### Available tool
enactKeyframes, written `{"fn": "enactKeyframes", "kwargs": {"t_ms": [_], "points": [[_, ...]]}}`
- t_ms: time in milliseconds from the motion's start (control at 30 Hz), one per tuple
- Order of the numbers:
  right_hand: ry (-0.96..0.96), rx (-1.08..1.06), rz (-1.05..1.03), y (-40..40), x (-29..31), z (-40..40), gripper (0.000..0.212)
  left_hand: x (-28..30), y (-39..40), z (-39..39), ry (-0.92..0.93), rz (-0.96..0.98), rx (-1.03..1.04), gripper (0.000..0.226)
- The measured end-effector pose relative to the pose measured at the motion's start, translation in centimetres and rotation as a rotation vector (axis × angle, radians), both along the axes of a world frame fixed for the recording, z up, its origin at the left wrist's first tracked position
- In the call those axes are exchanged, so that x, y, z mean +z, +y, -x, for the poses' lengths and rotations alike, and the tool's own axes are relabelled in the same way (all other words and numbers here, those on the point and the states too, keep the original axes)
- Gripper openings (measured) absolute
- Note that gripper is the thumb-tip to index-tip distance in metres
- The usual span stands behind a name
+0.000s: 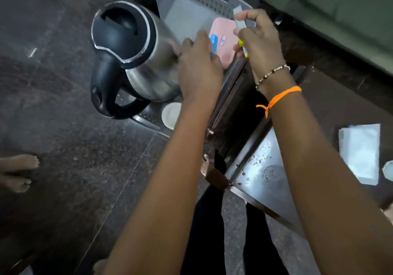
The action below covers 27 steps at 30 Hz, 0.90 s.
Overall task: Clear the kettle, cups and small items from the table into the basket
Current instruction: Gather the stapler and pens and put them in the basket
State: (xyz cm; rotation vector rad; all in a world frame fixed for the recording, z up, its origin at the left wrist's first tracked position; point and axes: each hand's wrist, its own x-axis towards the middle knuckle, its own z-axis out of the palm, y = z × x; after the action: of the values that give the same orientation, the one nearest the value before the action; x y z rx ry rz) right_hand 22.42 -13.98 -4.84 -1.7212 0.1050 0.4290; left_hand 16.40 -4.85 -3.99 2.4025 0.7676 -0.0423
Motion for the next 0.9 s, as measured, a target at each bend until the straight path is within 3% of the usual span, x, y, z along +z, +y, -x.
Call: {"fn": "enactKeyframes", "kwargs": {"t_ms": [100, 233, 500, 900], "points": [[-0.037, 0.077, 0.042, 0.8, 0.3, -2.8, 0.030, -0.4, 0.3, -2.9, 0.073, -0.052, 0.029, 0.032], [-0.130, 0.297, 0.325, 2.1, -0.1, -7.2, 0.045, -1.0, 1.5, -6.4, 0.173, 0.028, 0.051, 0.037], [-0.277, 0.772, 0.660, 5.7, -2.0, -10.9, 0.035, -3.6, 2.8, -8.7, 0.299, 0.103, 0.134, 0.036], [-0.278, 0.712, 0.661, 5.4, -4.5, -10.1, 0.030, -4.0, 2.2, -7.4, 0.194, 0.113, 0.138, 0.034]]}}
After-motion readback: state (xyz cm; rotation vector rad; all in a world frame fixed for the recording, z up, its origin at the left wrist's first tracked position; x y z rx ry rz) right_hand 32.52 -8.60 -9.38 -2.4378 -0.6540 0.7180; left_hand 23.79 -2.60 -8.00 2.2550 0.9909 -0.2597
